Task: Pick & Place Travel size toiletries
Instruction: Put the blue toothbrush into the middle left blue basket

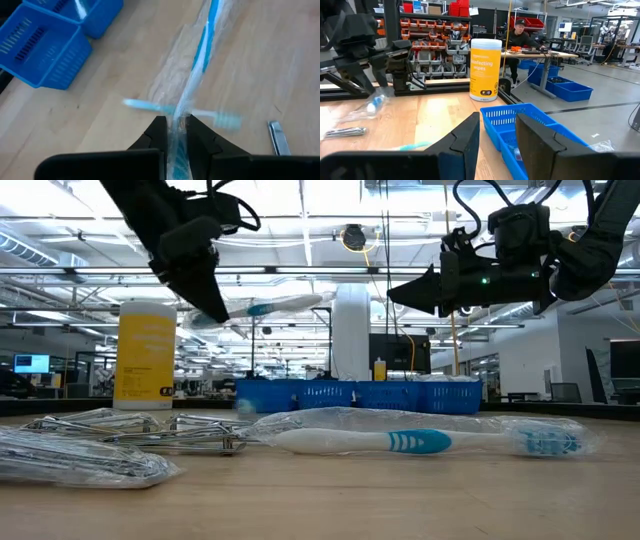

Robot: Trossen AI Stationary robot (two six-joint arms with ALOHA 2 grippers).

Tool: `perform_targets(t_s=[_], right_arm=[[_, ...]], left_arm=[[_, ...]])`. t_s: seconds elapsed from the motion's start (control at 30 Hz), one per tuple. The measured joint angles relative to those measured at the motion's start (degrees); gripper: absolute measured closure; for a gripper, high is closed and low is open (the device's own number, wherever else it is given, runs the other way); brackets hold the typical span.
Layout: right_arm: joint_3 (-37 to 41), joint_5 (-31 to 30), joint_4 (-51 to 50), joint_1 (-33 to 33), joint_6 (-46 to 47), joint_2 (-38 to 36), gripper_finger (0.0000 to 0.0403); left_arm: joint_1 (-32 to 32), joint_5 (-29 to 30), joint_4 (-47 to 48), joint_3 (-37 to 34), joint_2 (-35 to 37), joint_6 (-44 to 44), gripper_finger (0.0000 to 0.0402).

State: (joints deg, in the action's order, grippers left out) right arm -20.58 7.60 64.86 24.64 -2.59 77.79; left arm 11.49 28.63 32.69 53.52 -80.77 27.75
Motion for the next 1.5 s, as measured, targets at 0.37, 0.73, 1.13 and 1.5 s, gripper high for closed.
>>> perform_targets(t_s=[0.37, 0.73, 1.13, 1.5], right_arm=[[0.0, 0.0, 0.1, 0.0, 0.0, 0.0, 0.0287], [0.0, -0.1, 0.4, 0.0, 0.4, 0.0, 0.0287], [0.0, -0.1, 0.4, 0.0, -0.2, 0.0, 0.0287], [0.0, -0.1, 0.4, 0.0, -1.1, 0.0, 0.0287]], left_arm=[[-3.3, 7.9, -13.8, 0.0, 0.0, -3.7, 0.0373], [-20.1, 0.6, -47.5, 0.1, -7.7, -12.1, 0.0374], [-35.2, -15.2, -71.0, 0.1, -28.2, -1.3, 0.0374], [-36.5, -19.7, -73.2, 0.1, -31.8, -3.9, 0.0339]])
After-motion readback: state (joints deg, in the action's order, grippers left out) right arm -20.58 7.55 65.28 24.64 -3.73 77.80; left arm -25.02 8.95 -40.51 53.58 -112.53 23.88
